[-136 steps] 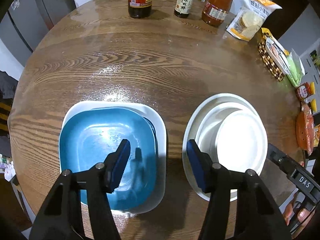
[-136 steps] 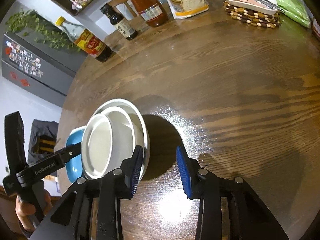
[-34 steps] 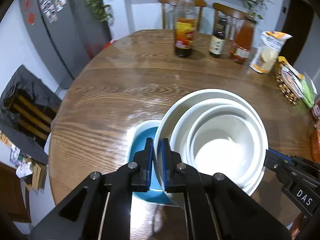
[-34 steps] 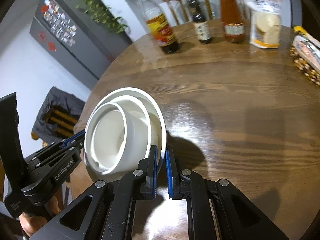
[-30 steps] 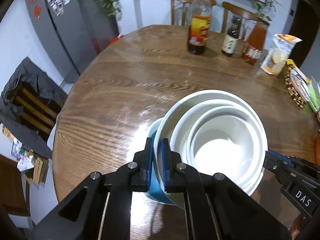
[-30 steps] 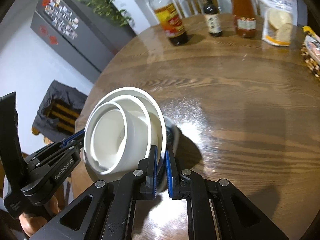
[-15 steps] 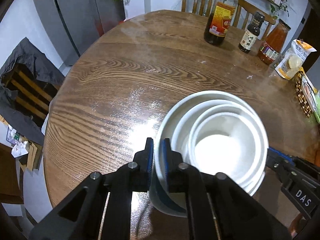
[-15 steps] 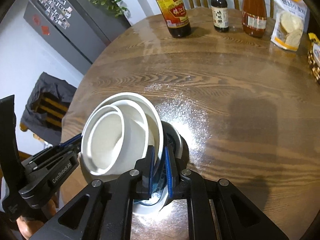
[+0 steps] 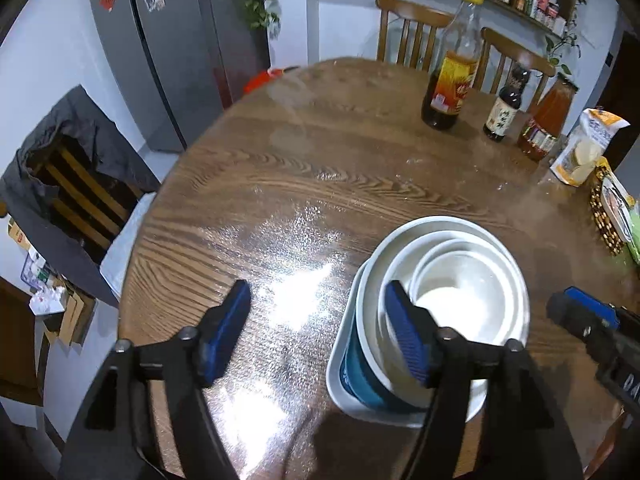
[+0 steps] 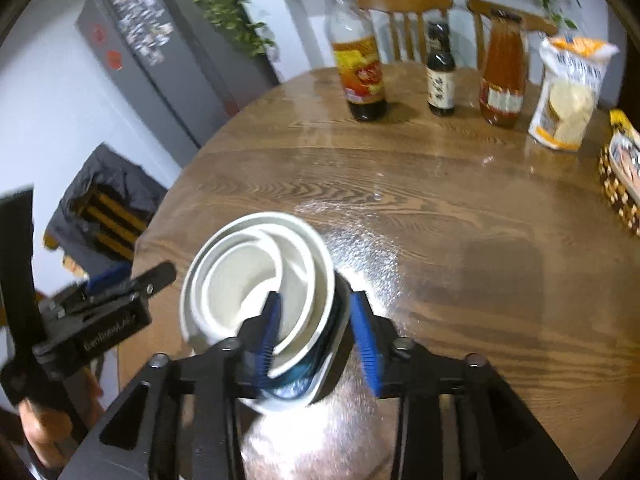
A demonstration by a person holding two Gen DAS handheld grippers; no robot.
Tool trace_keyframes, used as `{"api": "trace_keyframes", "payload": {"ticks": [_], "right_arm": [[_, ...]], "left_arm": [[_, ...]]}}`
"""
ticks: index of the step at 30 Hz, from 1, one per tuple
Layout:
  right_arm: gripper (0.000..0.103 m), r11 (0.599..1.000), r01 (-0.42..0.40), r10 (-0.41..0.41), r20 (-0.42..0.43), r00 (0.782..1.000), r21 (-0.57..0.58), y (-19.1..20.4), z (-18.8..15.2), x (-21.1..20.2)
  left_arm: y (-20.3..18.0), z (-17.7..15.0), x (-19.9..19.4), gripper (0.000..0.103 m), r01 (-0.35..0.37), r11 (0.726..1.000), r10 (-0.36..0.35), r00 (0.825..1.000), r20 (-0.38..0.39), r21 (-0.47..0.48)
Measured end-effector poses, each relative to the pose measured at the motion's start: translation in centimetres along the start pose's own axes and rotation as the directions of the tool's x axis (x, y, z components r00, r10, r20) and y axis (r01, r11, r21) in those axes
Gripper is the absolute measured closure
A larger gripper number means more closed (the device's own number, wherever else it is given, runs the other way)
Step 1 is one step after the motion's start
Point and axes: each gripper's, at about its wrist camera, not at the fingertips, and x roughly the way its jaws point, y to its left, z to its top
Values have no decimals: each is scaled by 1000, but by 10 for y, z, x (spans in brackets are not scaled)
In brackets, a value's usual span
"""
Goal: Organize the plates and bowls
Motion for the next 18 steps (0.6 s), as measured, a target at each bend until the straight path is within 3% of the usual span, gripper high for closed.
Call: {"api": "trace_keyframes", "payload": {"ticks": [4, 7, 18], "right_arm": [[29, 997, -6, 8, 21, 1000, -80, 9, -17, -17], [22, 994, -21, 23, 20, 1000, -106, 11, -27, -24], [19, 967, 5, 11, 62, 998, -256, 22, -59, -40]], "left_arm": [[-6, -9, -18, 15, 15, 999, -16, 1000, 20, 29], [-11, -19, -29, 4, 23, 998, -25, 999, 23, 57], [-21, -46, -55, 1, 15, 998, -17, 999, 28, 61]]}}
